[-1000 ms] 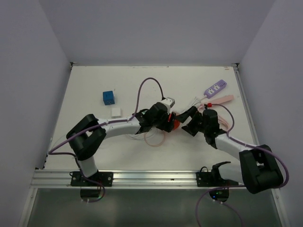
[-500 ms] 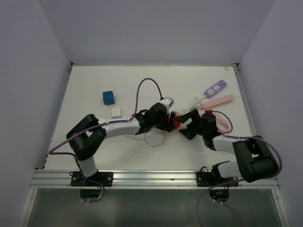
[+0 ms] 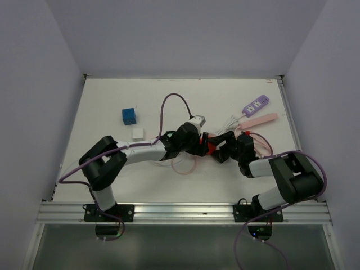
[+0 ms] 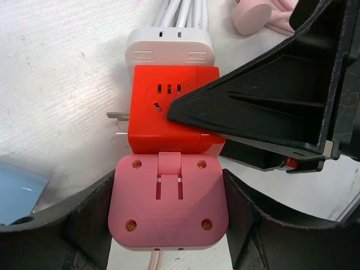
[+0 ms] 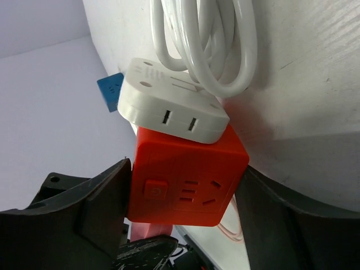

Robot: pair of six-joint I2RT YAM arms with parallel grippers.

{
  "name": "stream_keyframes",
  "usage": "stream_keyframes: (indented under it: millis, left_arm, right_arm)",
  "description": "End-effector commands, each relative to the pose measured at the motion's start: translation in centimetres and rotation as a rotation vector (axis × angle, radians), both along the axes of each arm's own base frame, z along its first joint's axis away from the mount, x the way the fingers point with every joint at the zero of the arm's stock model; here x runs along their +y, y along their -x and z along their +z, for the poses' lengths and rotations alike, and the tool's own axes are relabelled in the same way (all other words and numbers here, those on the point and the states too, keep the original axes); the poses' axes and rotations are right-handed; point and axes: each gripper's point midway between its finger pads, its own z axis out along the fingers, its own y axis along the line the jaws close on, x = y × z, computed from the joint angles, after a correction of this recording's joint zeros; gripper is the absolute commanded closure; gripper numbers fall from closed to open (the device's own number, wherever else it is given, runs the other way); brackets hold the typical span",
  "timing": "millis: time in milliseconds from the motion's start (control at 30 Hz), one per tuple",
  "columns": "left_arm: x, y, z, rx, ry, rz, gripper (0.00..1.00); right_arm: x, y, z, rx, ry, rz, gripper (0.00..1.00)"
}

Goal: Pull the plug off the socket

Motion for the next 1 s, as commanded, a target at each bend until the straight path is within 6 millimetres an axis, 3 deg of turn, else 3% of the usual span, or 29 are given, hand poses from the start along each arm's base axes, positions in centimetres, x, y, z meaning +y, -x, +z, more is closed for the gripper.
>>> stream_keyframes:
  millis: [0, 167, 400, 633, 967]
  left_arm:
    - [-1.7, -0.7, 4.6, -0.076, 0.152, -0.004, 0.86]
    - [-0.7, -0.7, 5.2, -0.105, 0.144, 0.020, 0.86]
    - [0.1, -0.8, 6.8, -0.126, 0.194, 0.076, 0.85]
    - [0.7, -0.9, 9.3, -0.133, 0.251, 0.132, 0.86]
    - [1.9, -0.3, 10.7, -0.124, 0.286, 0.177, 0.87]
  right_arm:
    - [0.3, -1.4, 1.7, -0.066, -0.029, -0.022, 0.34]
    - [0.6, -2.1, 3.7, -0.104, -0.044, -0.022, 0.57]
    - [0.3, -4.6, 8.5, -0.199, -0.033, -0.073, 1.00]
    - [-0.7, -7.0, 10.8, -0.245, 0.033, -0.144, 1.00]
    - [-1.9, -12.0, 13.9, -0.309, 0.107, -0.229, 1.00]
